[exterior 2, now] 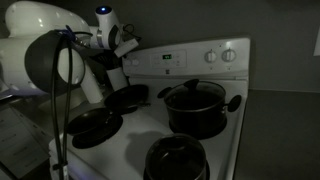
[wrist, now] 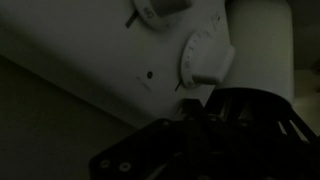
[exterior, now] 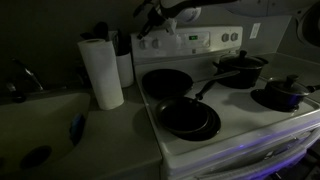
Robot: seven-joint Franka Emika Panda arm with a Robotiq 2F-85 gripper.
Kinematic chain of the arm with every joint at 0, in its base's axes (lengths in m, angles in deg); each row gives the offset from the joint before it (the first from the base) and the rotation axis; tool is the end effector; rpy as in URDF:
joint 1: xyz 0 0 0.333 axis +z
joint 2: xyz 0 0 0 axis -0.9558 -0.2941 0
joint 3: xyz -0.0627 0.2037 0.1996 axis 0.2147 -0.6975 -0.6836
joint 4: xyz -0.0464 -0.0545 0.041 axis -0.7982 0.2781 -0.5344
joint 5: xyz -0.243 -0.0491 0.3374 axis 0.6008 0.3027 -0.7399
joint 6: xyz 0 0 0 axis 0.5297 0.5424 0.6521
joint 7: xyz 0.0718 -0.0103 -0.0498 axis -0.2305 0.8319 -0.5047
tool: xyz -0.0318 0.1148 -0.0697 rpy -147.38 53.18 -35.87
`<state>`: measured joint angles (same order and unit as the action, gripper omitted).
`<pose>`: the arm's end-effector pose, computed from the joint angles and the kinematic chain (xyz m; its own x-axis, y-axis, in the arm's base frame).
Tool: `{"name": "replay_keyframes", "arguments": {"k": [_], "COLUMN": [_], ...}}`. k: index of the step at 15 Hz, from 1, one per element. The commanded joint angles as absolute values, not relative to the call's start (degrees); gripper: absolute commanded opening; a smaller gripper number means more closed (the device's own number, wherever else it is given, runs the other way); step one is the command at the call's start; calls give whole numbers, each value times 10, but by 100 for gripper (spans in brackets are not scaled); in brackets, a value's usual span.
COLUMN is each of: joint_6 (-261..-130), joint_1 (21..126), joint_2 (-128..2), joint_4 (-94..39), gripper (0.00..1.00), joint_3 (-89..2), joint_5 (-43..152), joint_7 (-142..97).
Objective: Press the switch on the top left side of the stove
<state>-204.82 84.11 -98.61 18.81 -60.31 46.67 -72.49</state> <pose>0.8150 0.2665 0.4518 0.2772 0.6780 0.6808 0.7253 -0.6124 0.3146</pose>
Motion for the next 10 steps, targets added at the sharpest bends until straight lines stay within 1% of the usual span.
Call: {"name": "replay_keyframes", "arguments": {"k": [1,10], "joint_6": [-2066,-2073], "joint_1": [850,831], "joint_2": [-1020,-1021], "joint_4": [226,206], "gripper": [0,0], "joint_3": [-597,-602], "joint_5": [470,450], "joint_7": [-712,-677]}}
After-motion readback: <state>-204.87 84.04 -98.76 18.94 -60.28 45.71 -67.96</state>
